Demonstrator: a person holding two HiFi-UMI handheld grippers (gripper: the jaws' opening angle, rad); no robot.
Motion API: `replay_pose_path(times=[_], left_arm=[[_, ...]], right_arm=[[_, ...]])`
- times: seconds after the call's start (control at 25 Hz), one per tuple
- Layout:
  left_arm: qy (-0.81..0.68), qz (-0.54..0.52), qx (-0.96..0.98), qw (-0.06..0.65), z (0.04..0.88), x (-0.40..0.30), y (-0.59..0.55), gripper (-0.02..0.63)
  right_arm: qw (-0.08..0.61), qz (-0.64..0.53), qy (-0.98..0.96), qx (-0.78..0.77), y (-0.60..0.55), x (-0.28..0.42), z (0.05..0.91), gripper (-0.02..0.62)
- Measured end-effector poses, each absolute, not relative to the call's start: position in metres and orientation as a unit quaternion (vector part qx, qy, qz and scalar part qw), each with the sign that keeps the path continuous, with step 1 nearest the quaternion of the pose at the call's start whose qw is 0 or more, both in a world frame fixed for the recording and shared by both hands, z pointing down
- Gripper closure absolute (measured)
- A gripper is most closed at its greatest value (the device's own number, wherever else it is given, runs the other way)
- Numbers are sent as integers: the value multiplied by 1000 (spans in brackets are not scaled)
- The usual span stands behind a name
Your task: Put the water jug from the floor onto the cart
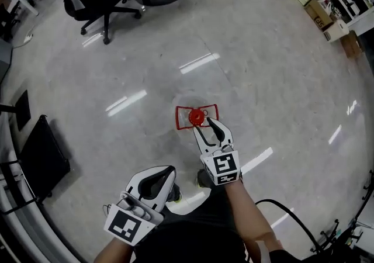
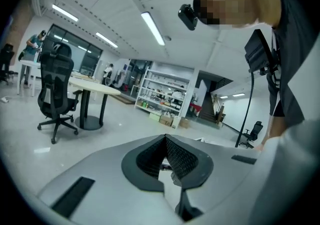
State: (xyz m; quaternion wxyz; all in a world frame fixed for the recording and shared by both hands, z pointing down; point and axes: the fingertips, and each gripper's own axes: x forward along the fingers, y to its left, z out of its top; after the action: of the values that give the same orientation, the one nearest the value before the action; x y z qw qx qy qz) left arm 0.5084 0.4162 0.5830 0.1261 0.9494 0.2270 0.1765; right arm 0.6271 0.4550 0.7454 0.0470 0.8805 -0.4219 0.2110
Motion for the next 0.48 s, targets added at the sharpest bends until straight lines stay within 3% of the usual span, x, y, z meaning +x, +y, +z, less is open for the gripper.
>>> replay_pose_path(times=[0.16,0.32,0.48], left_arm=[[223,191,946,135,673,522,402,601],[211,208,944,147,730,533,389,601],[211,218,940,154,763,540,383,601]], right_arm=[[71,234,-421,874,436,649,854,351],[104,238,-419,870,429,675,918,347],[95,248,-423,866,424,691,950,335]])
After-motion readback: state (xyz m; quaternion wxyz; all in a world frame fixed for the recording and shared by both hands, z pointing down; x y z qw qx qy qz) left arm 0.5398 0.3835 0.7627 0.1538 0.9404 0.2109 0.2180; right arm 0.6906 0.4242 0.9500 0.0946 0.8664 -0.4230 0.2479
